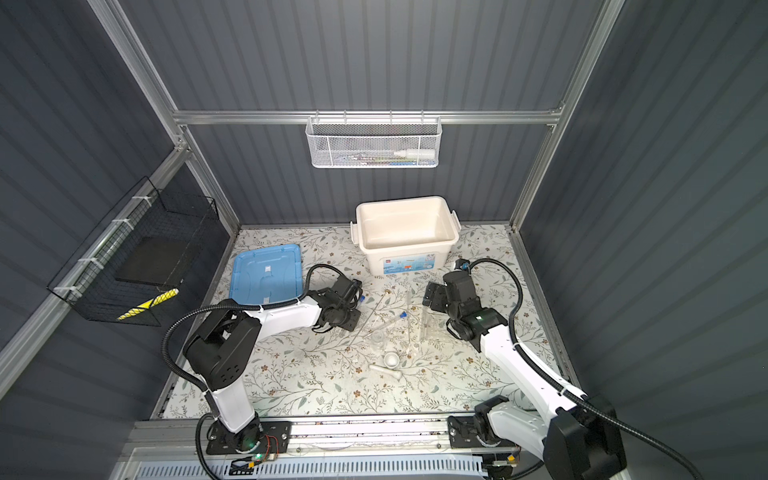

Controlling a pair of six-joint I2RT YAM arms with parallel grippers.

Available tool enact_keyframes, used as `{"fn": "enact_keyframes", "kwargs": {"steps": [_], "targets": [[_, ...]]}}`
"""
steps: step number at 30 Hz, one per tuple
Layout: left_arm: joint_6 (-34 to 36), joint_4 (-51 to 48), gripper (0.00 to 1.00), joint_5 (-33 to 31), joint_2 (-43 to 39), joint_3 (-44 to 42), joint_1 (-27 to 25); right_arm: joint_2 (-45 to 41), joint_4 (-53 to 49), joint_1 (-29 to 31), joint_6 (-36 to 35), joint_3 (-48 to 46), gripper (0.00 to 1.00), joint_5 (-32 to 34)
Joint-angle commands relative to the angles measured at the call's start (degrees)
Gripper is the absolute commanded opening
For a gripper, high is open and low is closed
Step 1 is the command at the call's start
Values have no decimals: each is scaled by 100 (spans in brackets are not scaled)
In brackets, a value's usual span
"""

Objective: Organize the chemistry lab equipment
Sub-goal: 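Lower the left gripper and close it around the blue-capped test tube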

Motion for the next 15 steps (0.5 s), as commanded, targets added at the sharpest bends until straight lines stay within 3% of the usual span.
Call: {"fn": "enact_keyframes", "kwargs": {"steps": [1, 8, 15], "targets": [[-26, -2, 22, 147, 127, -29, -28, 179, -126, 26, 87, 129, 93, 33], [-97, 245, 22, 192, -92, -100, -32, 383, -67, 26, 115, 245, 93, -404], [4, 523, 22, 222, -345, -147, -38, 798, 284, 26, 143, 425, 91, -1414]]}}
